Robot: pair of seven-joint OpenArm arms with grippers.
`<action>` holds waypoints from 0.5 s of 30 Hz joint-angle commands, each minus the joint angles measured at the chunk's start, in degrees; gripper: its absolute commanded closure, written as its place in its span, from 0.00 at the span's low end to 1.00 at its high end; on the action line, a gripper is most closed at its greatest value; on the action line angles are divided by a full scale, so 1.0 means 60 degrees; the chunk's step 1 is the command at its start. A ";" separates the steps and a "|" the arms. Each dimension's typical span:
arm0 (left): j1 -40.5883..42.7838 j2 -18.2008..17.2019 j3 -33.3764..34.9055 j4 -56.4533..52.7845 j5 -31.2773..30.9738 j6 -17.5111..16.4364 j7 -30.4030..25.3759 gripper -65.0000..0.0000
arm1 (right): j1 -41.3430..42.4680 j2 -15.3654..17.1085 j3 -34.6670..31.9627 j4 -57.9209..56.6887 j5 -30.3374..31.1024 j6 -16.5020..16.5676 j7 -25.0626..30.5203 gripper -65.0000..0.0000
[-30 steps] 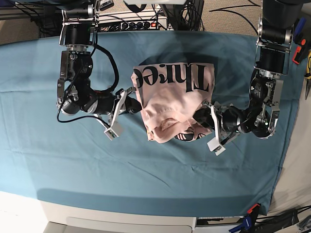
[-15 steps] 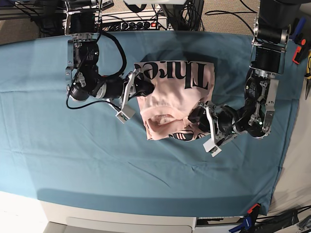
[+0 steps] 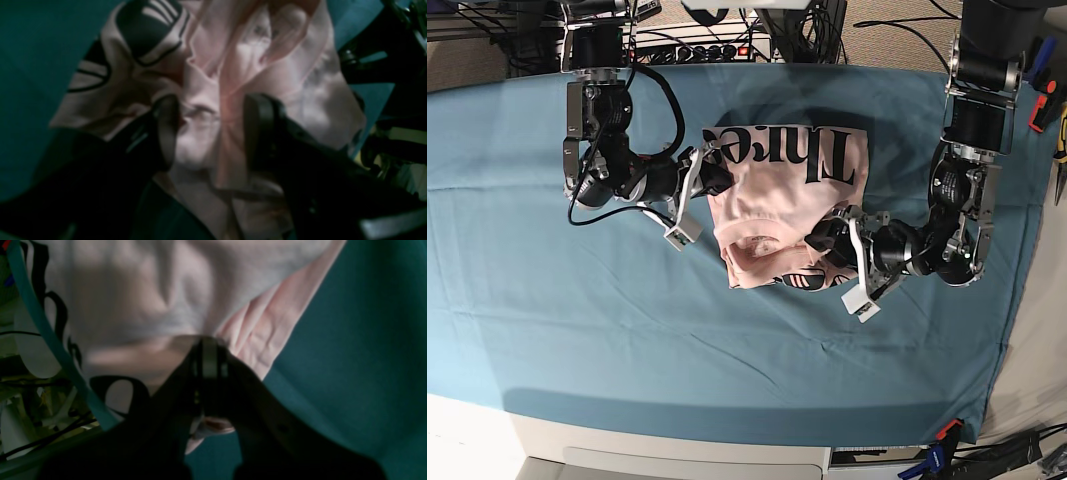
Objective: Fold the T-shirt properly
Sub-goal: 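Tuck and press the shirt sides with both grippers to neaten the bundle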
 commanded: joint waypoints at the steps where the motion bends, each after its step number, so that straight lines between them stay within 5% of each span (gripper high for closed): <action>1: -0.0273 -0.0069 -0.0062 0.0146 -0.0233 -0.0073 -0.0080 0.50 | 0.0160 0.0025 0.0015 0.0164 0.0197 0.0022 0.0132 1.00; 15: 0.0138 0.0328 -0.0062 0.0135 0.0885 -0.0066 -0.0379 0.50 | 0.0157 0.0025 0.0011 0.0164 0.0204 0.0022 0.0132 1.00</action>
